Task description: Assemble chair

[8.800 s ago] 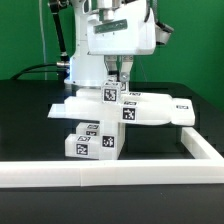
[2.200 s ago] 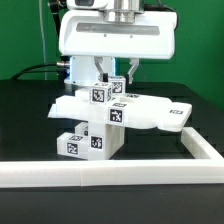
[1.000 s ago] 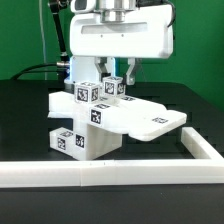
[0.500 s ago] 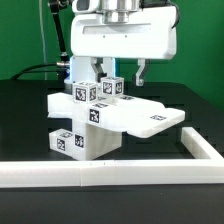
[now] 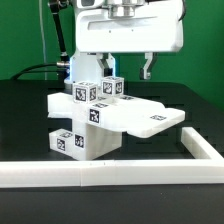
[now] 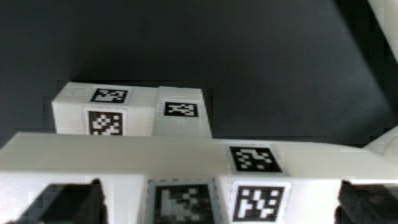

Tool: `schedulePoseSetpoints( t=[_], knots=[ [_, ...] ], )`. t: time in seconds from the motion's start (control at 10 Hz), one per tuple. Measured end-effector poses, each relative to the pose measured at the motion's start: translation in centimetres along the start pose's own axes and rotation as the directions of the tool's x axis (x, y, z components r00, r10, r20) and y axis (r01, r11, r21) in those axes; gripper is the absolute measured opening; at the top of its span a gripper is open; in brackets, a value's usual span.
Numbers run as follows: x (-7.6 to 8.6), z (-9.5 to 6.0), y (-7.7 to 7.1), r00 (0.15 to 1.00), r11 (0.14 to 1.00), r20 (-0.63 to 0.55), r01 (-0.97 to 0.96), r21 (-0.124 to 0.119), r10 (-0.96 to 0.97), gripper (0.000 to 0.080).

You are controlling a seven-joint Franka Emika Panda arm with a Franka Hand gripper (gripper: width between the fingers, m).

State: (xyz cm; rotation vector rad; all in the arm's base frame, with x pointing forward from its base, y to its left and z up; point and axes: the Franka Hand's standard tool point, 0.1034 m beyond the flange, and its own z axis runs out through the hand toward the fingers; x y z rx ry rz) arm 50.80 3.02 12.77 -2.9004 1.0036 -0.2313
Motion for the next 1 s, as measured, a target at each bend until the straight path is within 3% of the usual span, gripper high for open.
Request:
schedulePoseSetpoints(
  t=[1.0],
  knots=[
    [-0.07, 0.35, 0.2, 1.0, 1.0, 0.002, 0.001, -0.009, -0.001, 0.0649]
  ],
)
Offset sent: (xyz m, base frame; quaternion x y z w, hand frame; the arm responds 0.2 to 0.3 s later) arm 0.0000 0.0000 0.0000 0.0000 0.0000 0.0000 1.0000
